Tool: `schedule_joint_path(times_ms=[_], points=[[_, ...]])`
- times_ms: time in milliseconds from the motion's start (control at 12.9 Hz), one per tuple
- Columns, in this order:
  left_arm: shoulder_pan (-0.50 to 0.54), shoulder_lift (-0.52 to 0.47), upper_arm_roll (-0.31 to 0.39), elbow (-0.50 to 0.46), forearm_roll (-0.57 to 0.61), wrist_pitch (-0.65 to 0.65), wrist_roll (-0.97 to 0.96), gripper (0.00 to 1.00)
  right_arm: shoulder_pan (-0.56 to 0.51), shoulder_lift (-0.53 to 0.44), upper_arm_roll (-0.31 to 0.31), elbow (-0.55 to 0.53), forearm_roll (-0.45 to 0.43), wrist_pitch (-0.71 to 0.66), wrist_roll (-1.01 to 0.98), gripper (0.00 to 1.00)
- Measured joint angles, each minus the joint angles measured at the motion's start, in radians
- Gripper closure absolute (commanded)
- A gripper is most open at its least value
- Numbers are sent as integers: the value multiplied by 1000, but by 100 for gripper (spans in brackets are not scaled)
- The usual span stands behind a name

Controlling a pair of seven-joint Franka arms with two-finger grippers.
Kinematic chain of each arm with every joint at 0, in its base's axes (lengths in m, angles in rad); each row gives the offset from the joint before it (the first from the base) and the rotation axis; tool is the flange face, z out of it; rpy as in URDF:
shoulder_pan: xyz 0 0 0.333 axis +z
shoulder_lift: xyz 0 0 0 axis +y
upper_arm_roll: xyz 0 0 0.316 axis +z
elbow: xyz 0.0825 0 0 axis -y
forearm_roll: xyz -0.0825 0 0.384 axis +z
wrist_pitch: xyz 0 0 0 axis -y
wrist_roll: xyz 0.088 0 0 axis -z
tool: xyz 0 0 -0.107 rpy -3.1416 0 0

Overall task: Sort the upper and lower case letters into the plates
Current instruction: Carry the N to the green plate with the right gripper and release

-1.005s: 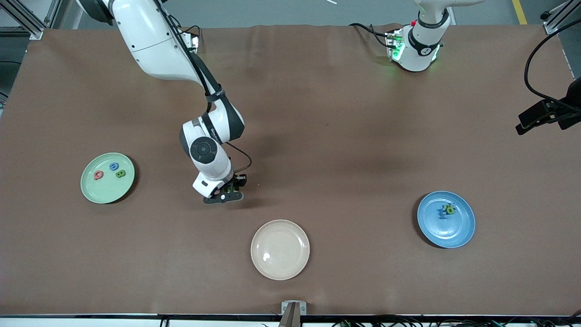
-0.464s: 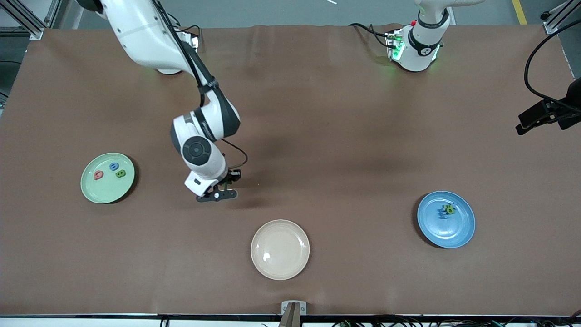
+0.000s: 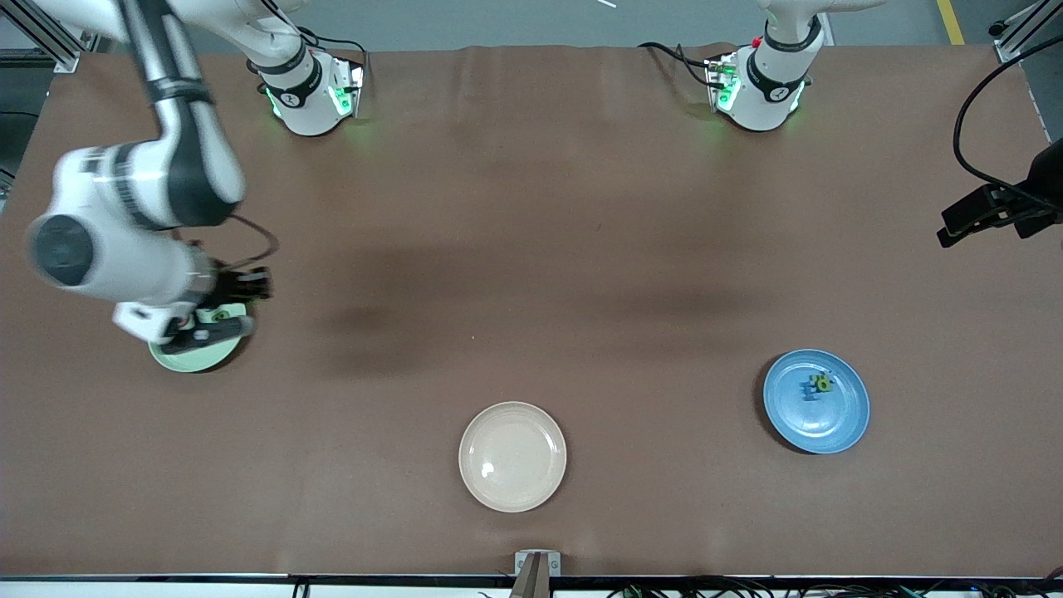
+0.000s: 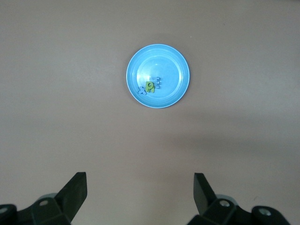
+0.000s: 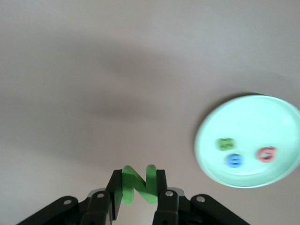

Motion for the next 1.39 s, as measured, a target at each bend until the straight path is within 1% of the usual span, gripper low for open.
schedule_joint_path(times_ms=[155, 386, 618, 928, 1237, 1314, 1391], points=[[0, 0, -2, -1, 0, 0, 0, 0, -132, 20, -1, -49, 0, 102, -193, 84], [0, 0, -2, -1, 0, -1, 0, 0, -215, 79, 2, -129, -2, 282, -339, 83], [0, 0, -2, -3, 0, -1, 0, 0, -245, 176, 4, -143, -2, 426, -425, 83], [0, 0, -2, -3, 0, -1, 0, 0, -255, 258, 5, -141, -2, 544, -465, 83], [0, 0, -2, -4, 0, -1, 0, 0, -264, 297, 6, -135, -2, 572, -474, 81], [0, 0, -2, -4, 0, -1, 0, 0, -265, 299, 6, -134, -2, 573, -474, 78], [0, 0, -2, -4, 0, -1, 0, 0, -266, 299, 6, -134, -2, 574, -475, 62]])
